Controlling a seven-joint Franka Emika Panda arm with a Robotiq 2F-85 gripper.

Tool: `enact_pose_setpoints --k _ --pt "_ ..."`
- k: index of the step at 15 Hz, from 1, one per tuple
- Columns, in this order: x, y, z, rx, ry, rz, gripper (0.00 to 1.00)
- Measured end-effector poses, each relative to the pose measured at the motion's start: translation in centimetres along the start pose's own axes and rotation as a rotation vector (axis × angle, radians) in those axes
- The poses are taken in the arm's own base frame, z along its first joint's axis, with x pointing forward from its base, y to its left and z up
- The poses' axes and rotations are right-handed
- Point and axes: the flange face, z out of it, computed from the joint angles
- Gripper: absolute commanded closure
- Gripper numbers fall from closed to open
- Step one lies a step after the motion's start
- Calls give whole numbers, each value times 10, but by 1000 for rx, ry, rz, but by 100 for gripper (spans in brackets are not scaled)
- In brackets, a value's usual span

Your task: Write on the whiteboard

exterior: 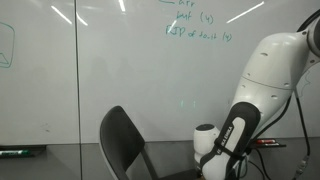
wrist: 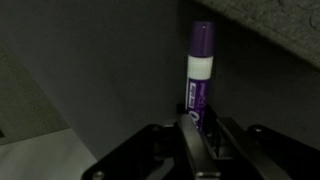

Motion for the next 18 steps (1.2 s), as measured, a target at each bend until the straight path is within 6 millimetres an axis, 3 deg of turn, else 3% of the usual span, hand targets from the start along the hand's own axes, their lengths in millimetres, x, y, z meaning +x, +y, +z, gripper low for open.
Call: enact_pose_setpoints --k 3,9,18 --pt "10 12 -21 -50 -23 -13 88" --pt "36 53 -84 -133 -61 -61 88" --pt "82 145 -189 -201 -80 -161 88"
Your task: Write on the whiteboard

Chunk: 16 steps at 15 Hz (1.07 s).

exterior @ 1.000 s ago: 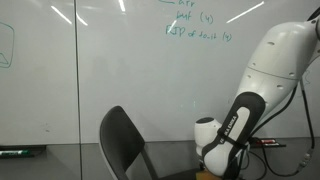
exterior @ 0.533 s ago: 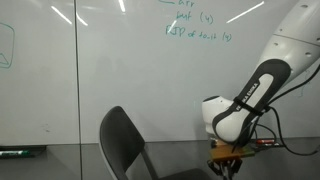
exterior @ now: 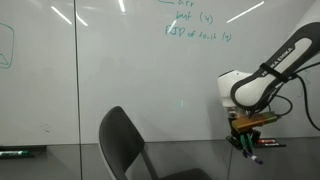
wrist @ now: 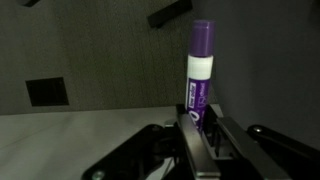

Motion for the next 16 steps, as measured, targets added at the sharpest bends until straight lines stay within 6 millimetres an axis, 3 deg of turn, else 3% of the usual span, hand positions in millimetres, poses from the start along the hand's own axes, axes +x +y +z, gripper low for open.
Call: enact_pose_setpoints --k 4,12,16 --pt "9 33 -38 10 44 -72 88" --pt "-4 38 -135 11 218 -210 88" --pt "11 51 -160 2 250 -248 88"
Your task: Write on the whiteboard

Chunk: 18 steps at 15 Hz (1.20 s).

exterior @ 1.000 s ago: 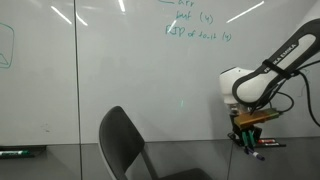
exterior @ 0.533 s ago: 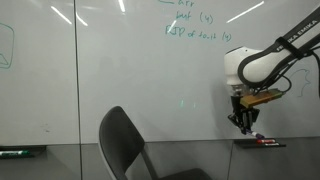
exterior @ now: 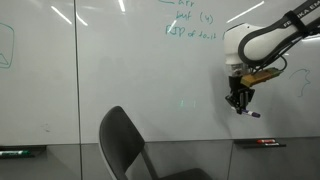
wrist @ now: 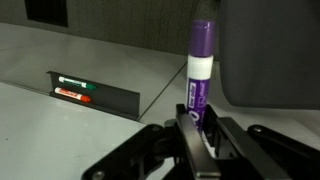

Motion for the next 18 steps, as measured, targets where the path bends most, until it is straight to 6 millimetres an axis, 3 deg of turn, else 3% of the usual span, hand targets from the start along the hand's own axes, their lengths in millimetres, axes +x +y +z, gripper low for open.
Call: enact_pose_setpoints --k 4,8,12,15,18 --pt "29 21 8 -4 12 -22 88" --pt "65 21 15 8 48 -16 88" --pt "99 25 8 -3 93 -2 88" --pt "118 37 5 -15 115 23 88" --pt "125 43 8 -29 95 37 88"
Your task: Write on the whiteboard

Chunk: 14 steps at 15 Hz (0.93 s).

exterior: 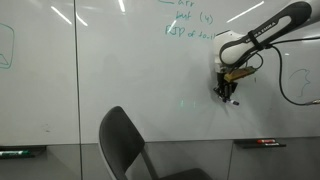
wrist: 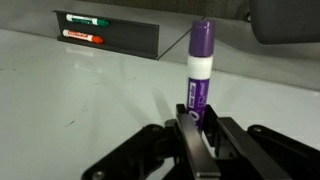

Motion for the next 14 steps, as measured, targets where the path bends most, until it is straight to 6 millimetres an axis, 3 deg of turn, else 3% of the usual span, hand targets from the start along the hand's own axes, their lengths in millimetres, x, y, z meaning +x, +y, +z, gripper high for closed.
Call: enact_pose_setpoints --k 10,14 --pt "2 2 -12 -50 -45 0 88" --pt "-3 9 -4 -76 -108 10 88"
